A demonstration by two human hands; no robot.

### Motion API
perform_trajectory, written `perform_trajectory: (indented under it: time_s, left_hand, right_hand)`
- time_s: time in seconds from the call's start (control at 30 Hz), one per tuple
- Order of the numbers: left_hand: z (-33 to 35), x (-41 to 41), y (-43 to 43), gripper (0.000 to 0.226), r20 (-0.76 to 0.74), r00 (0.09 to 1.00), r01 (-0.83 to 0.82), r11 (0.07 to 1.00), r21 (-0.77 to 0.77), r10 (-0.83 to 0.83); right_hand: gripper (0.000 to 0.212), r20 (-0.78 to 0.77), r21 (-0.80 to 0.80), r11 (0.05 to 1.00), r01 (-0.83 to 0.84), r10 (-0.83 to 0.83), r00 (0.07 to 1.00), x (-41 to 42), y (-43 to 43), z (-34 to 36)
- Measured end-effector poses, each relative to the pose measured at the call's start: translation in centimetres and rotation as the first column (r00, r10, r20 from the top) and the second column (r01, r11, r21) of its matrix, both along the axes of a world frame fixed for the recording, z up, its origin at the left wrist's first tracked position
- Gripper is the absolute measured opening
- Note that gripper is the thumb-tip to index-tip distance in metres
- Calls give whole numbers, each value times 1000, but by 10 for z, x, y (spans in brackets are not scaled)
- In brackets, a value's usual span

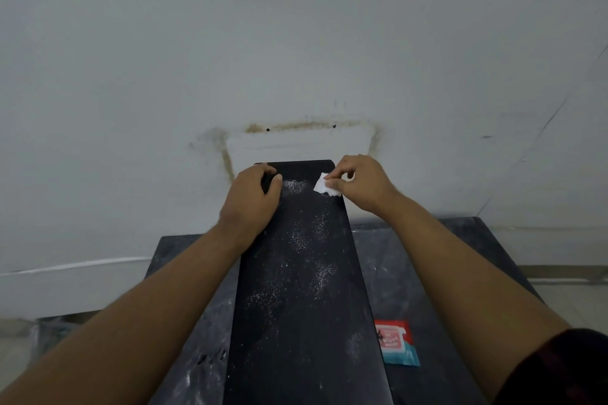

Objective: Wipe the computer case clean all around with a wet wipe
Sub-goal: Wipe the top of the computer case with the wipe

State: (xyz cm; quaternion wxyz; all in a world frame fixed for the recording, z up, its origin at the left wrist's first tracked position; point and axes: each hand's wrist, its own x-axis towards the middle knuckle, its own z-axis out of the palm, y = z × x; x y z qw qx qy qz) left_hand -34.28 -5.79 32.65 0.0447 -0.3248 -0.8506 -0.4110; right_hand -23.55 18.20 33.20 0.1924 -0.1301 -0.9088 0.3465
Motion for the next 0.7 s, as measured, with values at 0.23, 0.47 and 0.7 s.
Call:
perform_trajectory:
  time_s: [0.23, 0.47, 0.7]
  left_hand:
    - [1, 1, 1, 26, 1, 1000, -29, 999, -16, 29]
    - [0, 2, 0, 30, 15, 999, -37, 999, -11, 38]
    - [0, 2, 1, 30, 17, 999, -51, 999, -7, 51]
  right_hand:
    - [6, 29, 45, 999, -20, 19, 999, -1, -1, 9]
    - [2, 59, 149, 989, 18, -27, 998, -5, -3, 17]
    - [2, 48, 169, 985, 42, -50, 998, -4, -5, 18]
